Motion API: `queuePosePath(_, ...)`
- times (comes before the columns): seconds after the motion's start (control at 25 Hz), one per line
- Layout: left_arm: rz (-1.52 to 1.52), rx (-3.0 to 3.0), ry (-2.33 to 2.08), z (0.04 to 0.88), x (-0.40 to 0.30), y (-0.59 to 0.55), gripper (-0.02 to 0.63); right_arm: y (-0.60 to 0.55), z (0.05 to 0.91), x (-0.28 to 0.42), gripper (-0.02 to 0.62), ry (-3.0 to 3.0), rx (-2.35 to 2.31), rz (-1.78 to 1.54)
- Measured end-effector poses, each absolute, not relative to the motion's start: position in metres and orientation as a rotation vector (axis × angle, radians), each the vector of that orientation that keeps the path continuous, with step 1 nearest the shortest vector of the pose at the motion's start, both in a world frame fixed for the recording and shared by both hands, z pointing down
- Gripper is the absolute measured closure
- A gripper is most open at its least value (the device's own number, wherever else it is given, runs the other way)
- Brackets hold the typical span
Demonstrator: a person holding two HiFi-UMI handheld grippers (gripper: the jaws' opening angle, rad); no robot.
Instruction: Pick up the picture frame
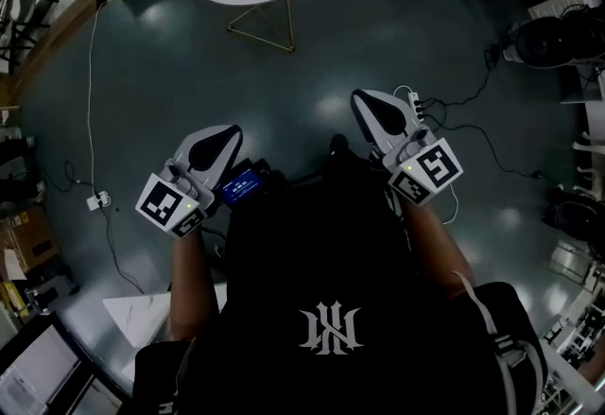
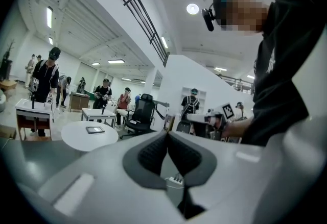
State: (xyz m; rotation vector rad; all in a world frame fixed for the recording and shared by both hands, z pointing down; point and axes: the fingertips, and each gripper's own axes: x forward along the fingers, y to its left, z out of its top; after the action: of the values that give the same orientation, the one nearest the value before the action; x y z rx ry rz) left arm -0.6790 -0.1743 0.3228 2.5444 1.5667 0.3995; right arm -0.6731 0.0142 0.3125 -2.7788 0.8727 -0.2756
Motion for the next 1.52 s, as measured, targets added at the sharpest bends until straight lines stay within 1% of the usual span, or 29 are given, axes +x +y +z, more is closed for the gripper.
queuePosePath(0.36,0.498,2.635,1.535,0.305,-0.655,-0.124,0.603,0.044,0.294,-0.655,0.595,1.082,-2.711,-0.243)
queuePosePath(0.6,0.499,2.703,1.436,0.292,-0.645,-0.085,0.603,0.064,0.296,-0.644,0.595,1.290,-2.604,-0.272)
queuePosePath(0.72,0.498,2.744,1.385,0.292,-0.637,-0.046,0.603,0.107,0.310,-0.636,0.594,1.347,-2.568,-0.290)
queuePosePath(0.96,0.514,2.728,1.342,0.293,-0.619,-0.044,0.603,0.106,0.306,-0.621,0.595,1.344,-2.538,-0.268)
queuePosePath(1.24,0.500,2.661,1.449,0.304,-0.577,0.005,0.603,0.150,0.320,-0.599,0.595,1.247,-2.574,-0.301)
queuePosePath(1.52,0.520,2.568,1.498,0.321,-0.502,0.043,0.603,0.224,0.322,-0.541,0.595,1.036,-2.698,-0.338)
